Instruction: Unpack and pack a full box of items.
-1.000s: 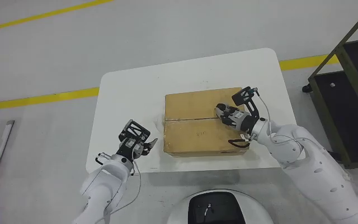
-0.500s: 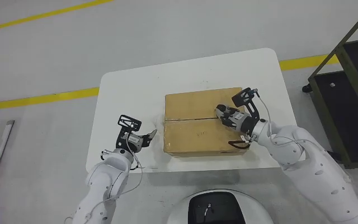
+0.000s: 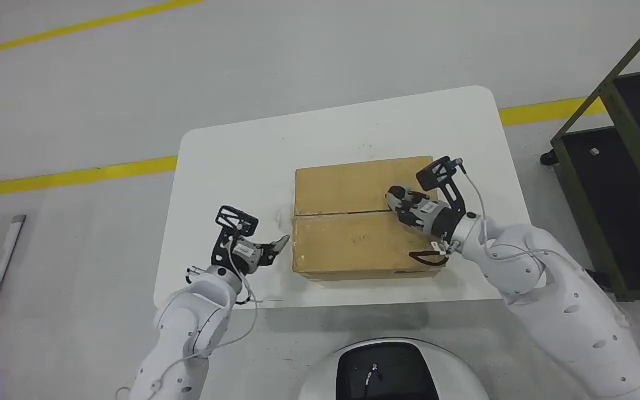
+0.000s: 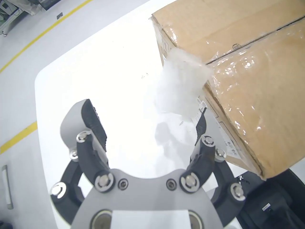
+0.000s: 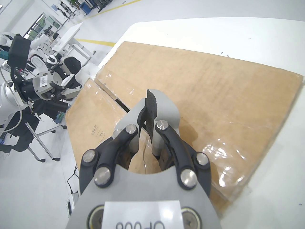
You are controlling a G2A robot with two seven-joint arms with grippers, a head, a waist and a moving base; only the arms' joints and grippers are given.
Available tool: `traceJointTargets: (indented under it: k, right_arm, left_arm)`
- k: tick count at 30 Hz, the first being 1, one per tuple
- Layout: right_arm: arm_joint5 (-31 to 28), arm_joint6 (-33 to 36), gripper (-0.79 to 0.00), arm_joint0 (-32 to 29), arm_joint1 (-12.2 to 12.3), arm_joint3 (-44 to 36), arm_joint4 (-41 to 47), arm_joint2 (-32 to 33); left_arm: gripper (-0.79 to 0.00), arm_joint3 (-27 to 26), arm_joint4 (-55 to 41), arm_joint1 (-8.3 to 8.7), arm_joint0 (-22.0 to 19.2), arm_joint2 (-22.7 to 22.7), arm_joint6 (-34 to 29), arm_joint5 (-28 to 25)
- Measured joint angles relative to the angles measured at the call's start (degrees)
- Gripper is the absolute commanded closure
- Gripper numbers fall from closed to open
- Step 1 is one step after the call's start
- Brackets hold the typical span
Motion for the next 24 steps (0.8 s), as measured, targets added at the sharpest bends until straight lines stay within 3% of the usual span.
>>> traceJointTargets:
  k: [4, 11, 18, 24]
  right_arm:
    - [-0.06, 0.1, 0.0, 0.03, 0.0, -0.03, -0.01, 0.32]
    - [-0.12, 0.04, 0.0, -0.18, -0.04, -0.08, -0.08, 0.5]
    - [-0.01, 0.09, 0.0, -0.69, -0.06, -0.54, -0.25, 0.75]
    - [0.17, 0.27, 0.0, -1.12, -0.01, -0.93, -0.37, 1.36]
  left_arm:
    - [-0.757, -2.45, 1.57, 0.32, 2.03, -1.59, -1.11, -2.0]
    - [-0.634, -3.12, -0.41, 0.13, 3.22, -2.8, 0.03, -0.2]
    - [-0.671, -0.54, 0.82, -0.39, -0.33, 0.23, 0.54, 0.34]
    - [-0.665, 0.44, 0.99, -0.55, 0.14, 0.58, 0.52, 0.56]
